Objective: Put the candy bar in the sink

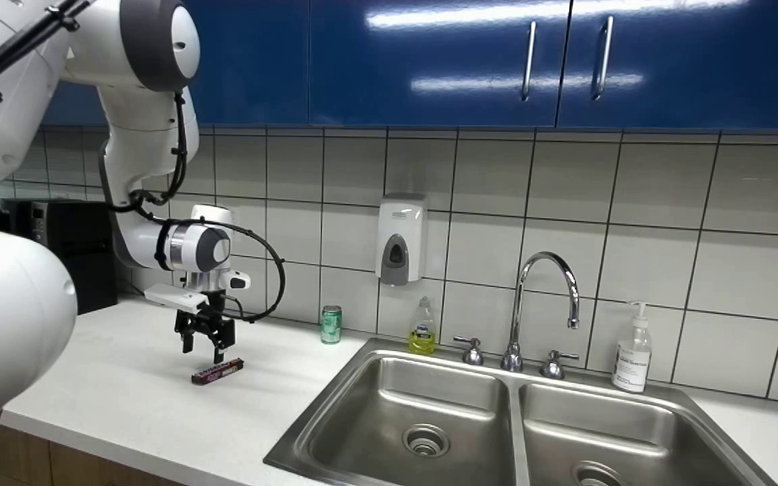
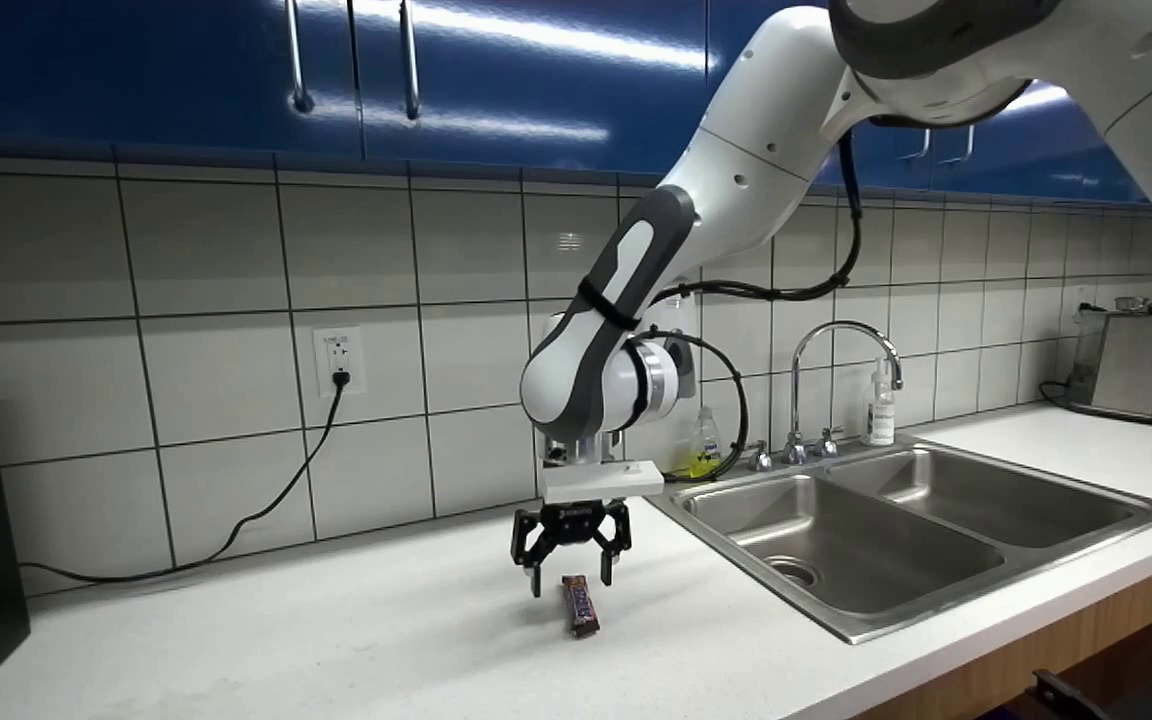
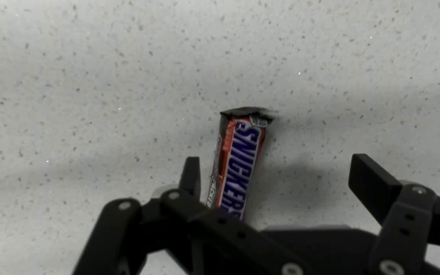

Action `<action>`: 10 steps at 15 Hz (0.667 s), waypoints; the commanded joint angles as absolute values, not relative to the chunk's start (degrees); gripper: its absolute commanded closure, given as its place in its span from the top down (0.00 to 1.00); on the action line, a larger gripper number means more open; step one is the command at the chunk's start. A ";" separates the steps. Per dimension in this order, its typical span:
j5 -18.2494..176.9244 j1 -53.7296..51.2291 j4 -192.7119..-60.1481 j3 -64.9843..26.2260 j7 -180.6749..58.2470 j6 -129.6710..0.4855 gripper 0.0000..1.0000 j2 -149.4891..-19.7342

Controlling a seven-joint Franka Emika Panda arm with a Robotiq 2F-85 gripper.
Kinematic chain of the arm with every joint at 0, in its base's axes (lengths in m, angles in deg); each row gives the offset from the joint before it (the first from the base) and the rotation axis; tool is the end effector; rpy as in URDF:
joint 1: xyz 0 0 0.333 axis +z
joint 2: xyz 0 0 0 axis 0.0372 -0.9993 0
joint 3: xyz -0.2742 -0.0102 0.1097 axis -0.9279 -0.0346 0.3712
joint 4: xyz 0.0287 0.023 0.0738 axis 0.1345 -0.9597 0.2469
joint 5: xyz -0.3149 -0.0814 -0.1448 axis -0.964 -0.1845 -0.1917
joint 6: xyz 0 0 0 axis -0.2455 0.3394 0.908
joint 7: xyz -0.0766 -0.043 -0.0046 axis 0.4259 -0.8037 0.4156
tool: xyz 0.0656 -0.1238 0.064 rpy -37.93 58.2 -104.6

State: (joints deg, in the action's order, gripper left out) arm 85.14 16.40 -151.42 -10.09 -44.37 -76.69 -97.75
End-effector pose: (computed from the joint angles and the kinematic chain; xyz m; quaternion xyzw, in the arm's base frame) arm 0.5137 0.2296 0.1505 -0.9993 0.0058 0.0162 0.0330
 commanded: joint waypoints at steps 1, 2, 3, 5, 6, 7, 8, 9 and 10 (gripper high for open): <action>82.53 18.40 -147.95 -12.77 -40.50 -76.00 1.00 -100.23; 82.06 18.78 -147.58 -13.36 -39.90 -75.95 1.00 -100.67; 81.81 19.03 -147.16 -13.83 -39.51 -75.72 1.00 -101.10; 81.38 19.57 -146.66 -14.73 -38.58 -75.39 1.00 -101.70; 81.20 19.79 -146.42 -15.13 -38.14 -75.32 1.00 -101.96; 80.96 19.99 -146.23 -15.52 -37.83 -75.28 1.00 -102.18; 80.93 20.09 -146.05 -15.75 -37.64 -75.12 1.00 -102.31; 80.87 20.14 -145.86 -15.97 -37.43 -74.99 1.00 -102.47; 80.85 20.17 -145.77 -16.09 -37.28 -74.83 1.00 -102.49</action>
